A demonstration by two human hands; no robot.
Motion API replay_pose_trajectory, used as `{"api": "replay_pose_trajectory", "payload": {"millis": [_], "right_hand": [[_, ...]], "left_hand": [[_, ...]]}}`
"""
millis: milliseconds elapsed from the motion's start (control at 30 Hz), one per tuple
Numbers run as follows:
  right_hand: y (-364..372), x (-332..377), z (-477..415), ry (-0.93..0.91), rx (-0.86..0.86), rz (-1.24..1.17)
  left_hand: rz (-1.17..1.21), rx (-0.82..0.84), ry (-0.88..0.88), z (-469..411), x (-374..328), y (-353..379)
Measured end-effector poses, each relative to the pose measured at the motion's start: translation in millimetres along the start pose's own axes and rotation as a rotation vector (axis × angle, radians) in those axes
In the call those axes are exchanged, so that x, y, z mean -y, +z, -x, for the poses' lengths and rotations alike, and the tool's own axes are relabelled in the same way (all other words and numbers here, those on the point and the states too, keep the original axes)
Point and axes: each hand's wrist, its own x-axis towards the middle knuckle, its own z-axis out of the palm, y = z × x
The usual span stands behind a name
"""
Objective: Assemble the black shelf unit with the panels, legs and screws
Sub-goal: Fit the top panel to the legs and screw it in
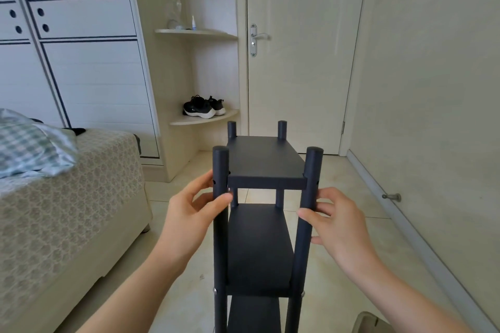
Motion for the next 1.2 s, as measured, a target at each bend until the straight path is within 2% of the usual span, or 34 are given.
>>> {"api": "replay_pose_trajectory", "payload": {"millis": [133, 567, 1033, 1200], "right_hand": [[3.9, 2.5, 5.5, 0.013, 0.050, -0.043], [28.7, 6.3, 22.6, -0.030, 0.196, -0.024], [30.6, -1.9, 22.6, -0.014, 0.199, 0.002], [28.6, 0.6, 23.2, 0.007, 0.215, -0.033]], "left_hand": [[-0.171, -0.078, 0.057, -2.6, 8.4, -5.1], [-0.238, -0.229, 0.036, 3.6, 11.6, -25.7], [-0.258, -0.254, -0.032, 7.8, 14.1, -26.8], [-0.330, -0.375, -0.001, 10.2, 7.6, -24.5]]}}
